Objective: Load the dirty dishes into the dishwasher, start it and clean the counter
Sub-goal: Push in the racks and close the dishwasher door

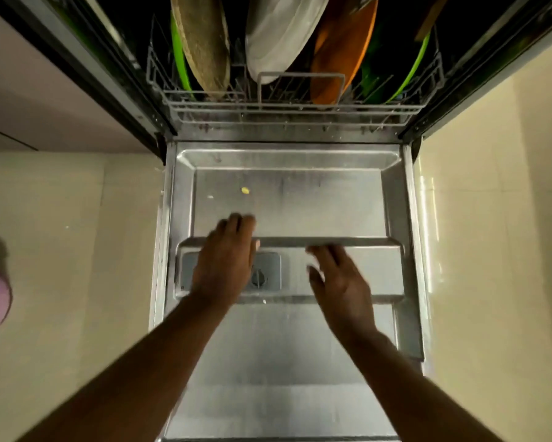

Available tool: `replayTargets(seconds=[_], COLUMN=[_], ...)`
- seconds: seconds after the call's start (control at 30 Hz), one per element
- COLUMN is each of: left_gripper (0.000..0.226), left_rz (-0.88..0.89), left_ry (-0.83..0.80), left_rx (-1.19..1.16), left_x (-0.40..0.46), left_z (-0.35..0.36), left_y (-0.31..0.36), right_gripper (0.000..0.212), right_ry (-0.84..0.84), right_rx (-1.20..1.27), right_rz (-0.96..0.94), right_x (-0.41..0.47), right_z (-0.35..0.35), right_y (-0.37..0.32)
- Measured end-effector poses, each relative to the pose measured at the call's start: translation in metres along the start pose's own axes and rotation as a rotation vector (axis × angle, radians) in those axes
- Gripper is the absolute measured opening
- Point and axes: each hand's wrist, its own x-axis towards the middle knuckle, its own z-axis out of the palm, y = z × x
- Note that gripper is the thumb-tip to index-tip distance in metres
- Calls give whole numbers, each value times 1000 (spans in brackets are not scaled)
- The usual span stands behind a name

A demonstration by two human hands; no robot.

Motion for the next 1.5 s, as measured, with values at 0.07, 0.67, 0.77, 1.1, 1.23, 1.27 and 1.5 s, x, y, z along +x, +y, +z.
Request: replayTargets(seconds=[0.07,0.67,0.77,1.1,1.23,1.27,1.5], left_gripper=[34,116,132,115,113,108,90], left_rz=[18,108,144,223,244,255,307], left_ry=[-110,-699,-663,-480,-524,-531,-727], left_rx=[-15,216,361,403,437,424,281], left_x=[-56,-319,-337,-346,-337,-335,-291], left_z=[12,93,114,129,101,91,-54], left_y=[4,9,8,-2,7,10,40], right_gripper=[40,139,134,120,122,121,144], right_ry=[-86,-472,-491,-422,-421,-424,-553], right_rx=[-18,-480,-532,-613,-603,-602,-502], right_rz=[0,9,-6,-61,-70,-74,-38], right_x=[-57,-304,-305,-312,-309,-309,-274], right_z=[12,100,117,127,106,98,-22], right_y=[-2,15,26,36,22,17,-43])
